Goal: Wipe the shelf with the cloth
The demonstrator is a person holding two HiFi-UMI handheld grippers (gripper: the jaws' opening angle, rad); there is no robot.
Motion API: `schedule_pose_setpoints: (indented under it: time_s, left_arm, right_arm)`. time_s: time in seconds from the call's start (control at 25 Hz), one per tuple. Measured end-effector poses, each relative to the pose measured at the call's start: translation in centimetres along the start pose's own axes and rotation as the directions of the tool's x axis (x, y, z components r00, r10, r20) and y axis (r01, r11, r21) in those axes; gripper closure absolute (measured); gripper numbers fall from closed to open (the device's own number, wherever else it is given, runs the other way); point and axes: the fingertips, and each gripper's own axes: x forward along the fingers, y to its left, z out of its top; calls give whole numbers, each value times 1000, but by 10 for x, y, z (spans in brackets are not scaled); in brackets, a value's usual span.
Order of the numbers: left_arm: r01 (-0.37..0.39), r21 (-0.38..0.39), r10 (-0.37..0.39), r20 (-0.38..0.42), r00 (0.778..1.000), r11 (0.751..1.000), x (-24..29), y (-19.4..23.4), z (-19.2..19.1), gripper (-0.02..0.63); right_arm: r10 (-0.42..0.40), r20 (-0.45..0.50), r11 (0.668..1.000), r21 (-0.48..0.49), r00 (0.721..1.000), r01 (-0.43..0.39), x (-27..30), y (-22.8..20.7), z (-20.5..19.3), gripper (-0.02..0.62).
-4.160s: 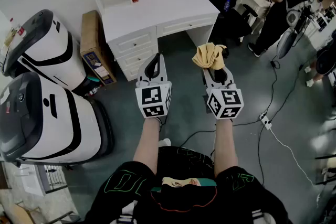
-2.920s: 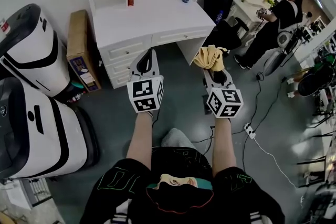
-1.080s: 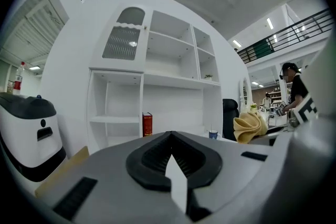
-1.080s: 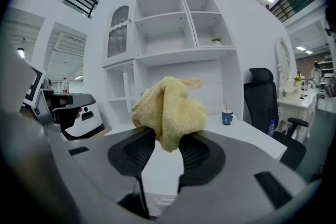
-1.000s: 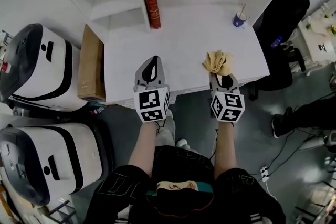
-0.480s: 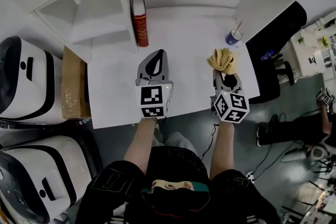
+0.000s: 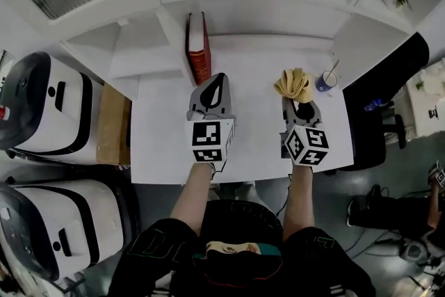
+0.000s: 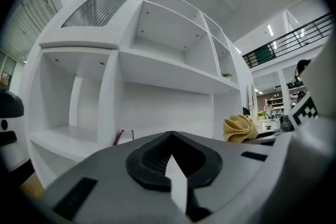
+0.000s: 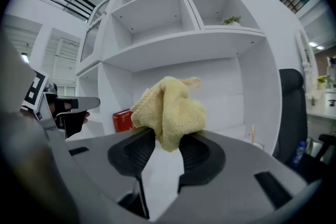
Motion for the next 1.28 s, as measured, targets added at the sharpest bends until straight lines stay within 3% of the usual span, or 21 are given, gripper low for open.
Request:
schedule_pose_setpoints:
  time_s: [0.24,0.48,0.72,1.12,1.28]
  left_arm:
    - [-75,10,75,57,996,997,8,20,35,607]
    - [-168,19,163,149,975,986,-1,49,78,607]
    - [-225,46,208,238,949,973,-15,73,128,607]
    - [-267,142,196,379,904,953,-40,91,206,607]
    - [-275,183,174,431,885,944,-49,91,236,607]
  right_arm:
    - [158,33,986,-51,987,-157,40,35,36,454]
    - [335,100,937,-135,937,-321,57,91,91,454]
    - [495,168,860,-233,852,-454,60,145,146,454]
    - [668,270,741,-333,694,-583,51,207,232,454]
    - [724,310,687,-398,616,-608,42,233,268,454]
